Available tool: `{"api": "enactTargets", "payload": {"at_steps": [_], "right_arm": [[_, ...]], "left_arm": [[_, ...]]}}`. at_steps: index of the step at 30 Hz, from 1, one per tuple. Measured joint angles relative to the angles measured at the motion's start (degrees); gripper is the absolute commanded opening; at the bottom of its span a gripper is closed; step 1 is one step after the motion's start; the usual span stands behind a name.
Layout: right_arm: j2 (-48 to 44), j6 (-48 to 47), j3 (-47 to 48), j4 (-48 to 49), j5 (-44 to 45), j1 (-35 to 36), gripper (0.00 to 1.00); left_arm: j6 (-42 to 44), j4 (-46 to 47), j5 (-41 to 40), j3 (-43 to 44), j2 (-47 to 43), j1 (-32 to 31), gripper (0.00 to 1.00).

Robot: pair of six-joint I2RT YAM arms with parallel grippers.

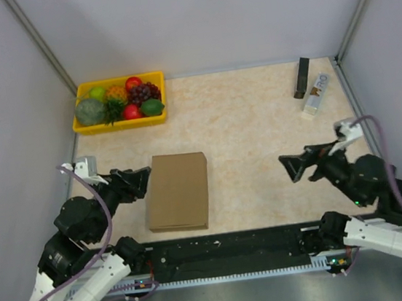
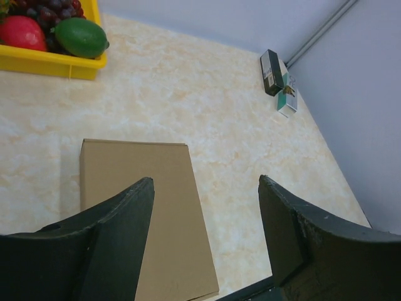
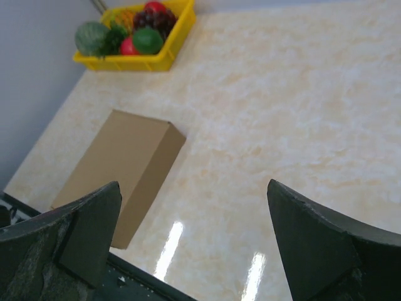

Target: Fold the paper box

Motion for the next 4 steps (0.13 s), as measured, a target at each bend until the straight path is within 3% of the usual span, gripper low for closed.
{"api": "enactTargets", "payload": {"at_steps": [4], "right_arm": [[-8.6,-5.2,5.9,-3.6,2.6,0.0,0.99]], "left_arm": [[1.4,2.0,-0.2,0.6,1.0,0.0,0.72]]}}
